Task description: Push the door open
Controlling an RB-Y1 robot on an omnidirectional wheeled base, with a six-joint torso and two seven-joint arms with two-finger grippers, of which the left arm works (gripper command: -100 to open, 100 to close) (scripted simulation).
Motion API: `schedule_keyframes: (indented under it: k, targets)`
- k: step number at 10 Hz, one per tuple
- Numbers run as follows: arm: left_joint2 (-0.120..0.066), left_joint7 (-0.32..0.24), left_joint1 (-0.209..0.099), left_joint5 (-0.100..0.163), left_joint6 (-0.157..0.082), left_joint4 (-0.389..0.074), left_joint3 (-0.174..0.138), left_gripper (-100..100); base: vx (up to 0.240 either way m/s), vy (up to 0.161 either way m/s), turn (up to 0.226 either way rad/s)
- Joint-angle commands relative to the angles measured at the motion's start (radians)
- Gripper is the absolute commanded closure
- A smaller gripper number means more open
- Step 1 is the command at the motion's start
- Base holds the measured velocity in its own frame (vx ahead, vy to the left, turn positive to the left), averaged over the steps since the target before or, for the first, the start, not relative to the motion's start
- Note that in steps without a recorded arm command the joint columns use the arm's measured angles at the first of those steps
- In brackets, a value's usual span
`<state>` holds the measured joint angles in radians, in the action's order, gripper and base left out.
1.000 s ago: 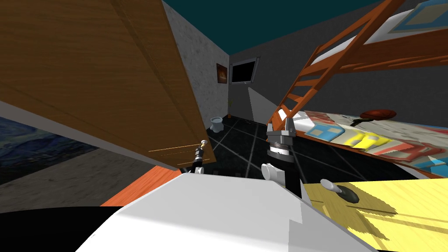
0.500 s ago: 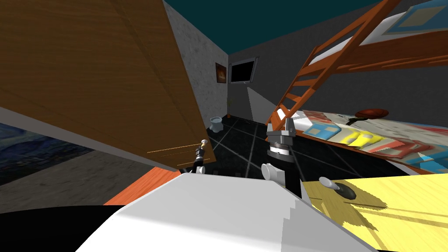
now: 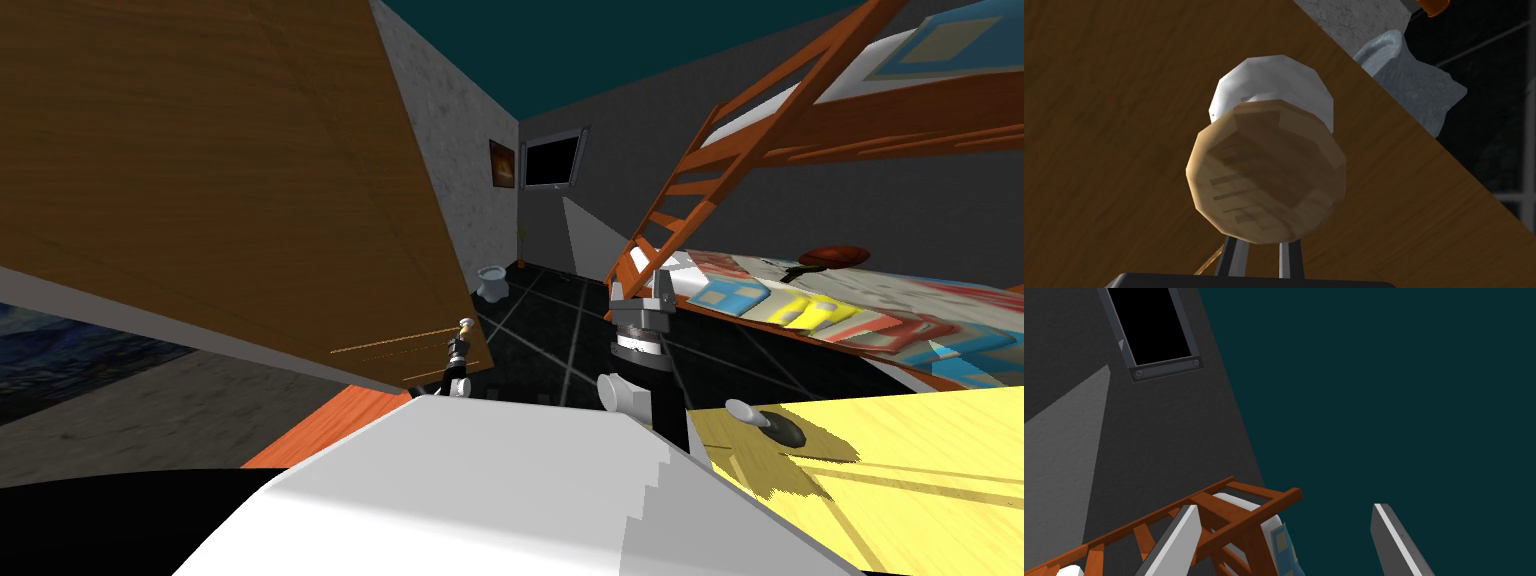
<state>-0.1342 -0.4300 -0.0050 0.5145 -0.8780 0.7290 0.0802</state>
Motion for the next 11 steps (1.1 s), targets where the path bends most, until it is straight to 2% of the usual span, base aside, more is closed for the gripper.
schedule_keyframes:
  k: [1, 2, 3, 5, 10, 11]
  targets:
    - [0.007, -0.036, -0.024, 0.006, -0.016, 0.006, -0.001, 100, -0.002, 0.022, -0.027]
    - [0.013, -0.069, -0.031, 0.019, -0.015, 0.003, -0.002, 100, -0.002, 0.022, -0.041]
    - [0.013, -0.078, -0.031, 0.019, -0.015, 0.003, -0.002, 100, -0.002, 0.013, -0.027]
    - [0.013, -0.078, -0.031, 0.019, -0.015, -0.009, -0.002, 100, 0.003, 0.0, 0.003]
    - [0.013, -0.078, -0.031, 0.019, -0.015, 0.003, -0.002, 100, 0.002, 0.001, 0.002]
    - [0.018, -0.119, -0.038, 0.031, -0.013, -0.001, -0.002, 100, -0.002, 0.011, -0.027]
